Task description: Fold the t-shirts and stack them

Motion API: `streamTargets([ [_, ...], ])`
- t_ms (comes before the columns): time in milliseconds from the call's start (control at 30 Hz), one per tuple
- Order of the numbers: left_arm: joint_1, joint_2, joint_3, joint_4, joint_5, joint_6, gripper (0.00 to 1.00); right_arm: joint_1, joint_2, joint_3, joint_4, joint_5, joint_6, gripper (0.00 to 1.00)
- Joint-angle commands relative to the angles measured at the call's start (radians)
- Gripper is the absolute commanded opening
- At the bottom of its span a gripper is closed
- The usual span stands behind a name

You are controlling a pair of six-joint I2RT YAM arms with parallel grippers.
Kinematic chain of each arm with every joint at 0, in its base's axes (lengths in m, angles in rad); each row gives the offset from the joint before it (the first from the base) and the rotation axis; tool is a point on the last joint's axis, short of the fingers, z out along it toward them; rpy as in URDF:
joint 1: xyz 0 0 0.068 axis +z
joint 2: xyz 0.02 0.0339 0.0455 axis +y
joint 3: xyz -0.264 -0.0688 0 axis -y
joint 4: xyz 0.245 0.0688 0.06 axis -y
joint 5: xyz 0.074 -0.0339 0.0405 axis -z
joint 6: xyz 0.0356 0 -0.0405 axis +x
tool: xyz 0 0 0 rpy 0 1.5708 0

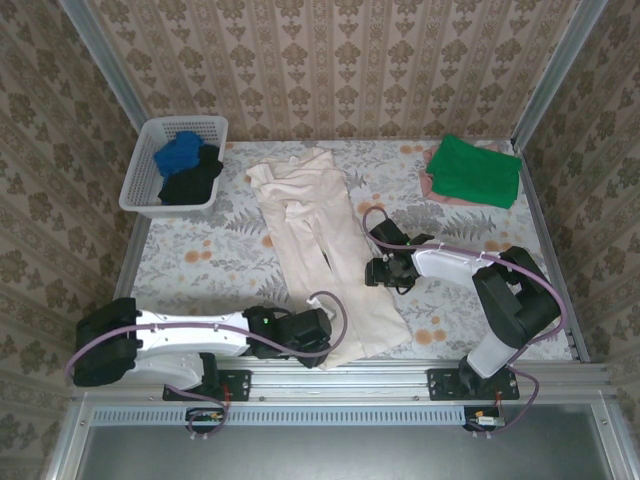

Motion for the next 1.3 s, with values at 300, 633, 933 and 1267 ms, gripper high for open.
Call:
streamTargets([
  [300, -0.009, 0.115, 0.043, 0.022, 0.122, 0.200, 0.48, -0.022, 0.055, -0.054, 0.046, 0.024, -0.009, 0.65],
  [633, -0.010, 0.109, -0.015, 0.050, 0.172, 0.181, 0.38, -0.023, 0.089, -0.028, 0.032, 0.023, -0.019, 0.65],
  [933, -0.009, 0.032, -0.056, 0.019, 0.131, 0.170, 0.05, -0.024, 0.105, -0.017, 0.025, 0.028, -0.023, 0.65],
  [1267, -0.004, -0.179, -0.144, -0.014, 0.066, 0.114, 0.00, -0.024, 0.125, -0.011, 0.025, 0.027, -0.024, 0.65],
])
